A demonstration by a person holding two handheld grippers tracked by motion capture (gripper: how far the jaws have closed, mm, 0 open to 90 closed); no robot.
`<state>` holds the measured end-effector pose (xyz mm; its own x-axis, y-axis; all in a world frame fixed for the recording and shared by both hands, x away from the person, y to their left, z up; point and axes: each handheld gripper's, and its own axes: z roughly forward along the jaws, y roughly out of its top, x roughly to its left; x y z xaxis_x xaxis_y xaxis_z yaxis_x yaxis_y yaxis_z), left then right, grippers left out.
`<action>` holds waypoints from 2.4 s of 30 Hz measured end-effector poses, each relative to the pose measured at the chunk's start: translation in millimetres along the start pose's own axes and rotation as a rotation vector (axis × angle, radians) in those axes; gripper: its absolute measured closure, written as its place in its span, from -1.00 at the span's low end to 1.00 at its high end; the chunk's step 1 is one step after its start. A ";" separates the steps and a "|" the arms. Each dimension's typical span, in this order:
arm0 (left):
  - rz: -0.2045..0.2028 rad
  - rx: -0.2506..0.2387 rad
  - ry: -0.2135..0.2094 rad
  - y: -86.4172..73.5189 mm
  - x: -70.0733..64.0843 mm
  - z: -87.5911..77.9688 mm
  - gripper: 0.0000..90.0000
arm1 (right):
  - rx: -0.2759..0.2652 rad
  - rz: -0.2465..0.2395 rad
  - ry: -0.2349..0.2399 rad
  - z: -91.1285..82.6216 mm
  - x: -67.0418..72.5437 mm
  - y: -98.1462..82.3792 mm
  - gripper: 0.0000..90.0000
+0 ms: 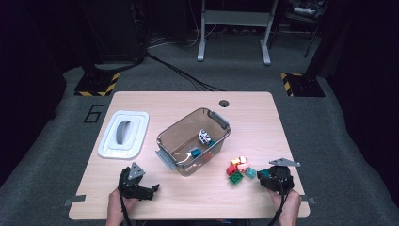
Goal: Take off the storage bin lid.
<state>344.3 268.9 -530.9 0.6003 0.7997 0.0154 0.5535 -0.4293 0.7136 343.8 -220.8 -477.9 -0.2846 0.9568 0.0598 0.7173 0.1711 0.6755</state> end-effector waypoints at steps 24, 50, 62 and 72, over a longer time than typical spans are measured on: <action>0.005 0.001 0.001 0.1 0.4 -0.1 -0.97 | -0.034 -0.057 0.060 15.7 16.3 57.7 0.30; -0.002 -0.002 -0.003 -0.1 0.0 0.2 -0.97 | -0.056 -0.104 0.114 21.8 21.4 110.9 0.30; -0.002 -0.002 -0.003 -0.1 -0.1 0.2 -0.97 | -0.078 -0.113 0.106 13.9 27.3 136.6 0.30; -0.002 0.000 -0.003 0.0 0.0 0.1 -0.97 | -0.117 -0.133 0.115 0.0 30.0 157.3 0.30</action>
<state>344.3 268.9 -531.0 0.6006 0.7995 0.0122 0.5546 -0.4275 0.7139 448.1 -165.2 -369.8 -0.4473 0.8934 0.0427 0.5913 0.2595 0.7636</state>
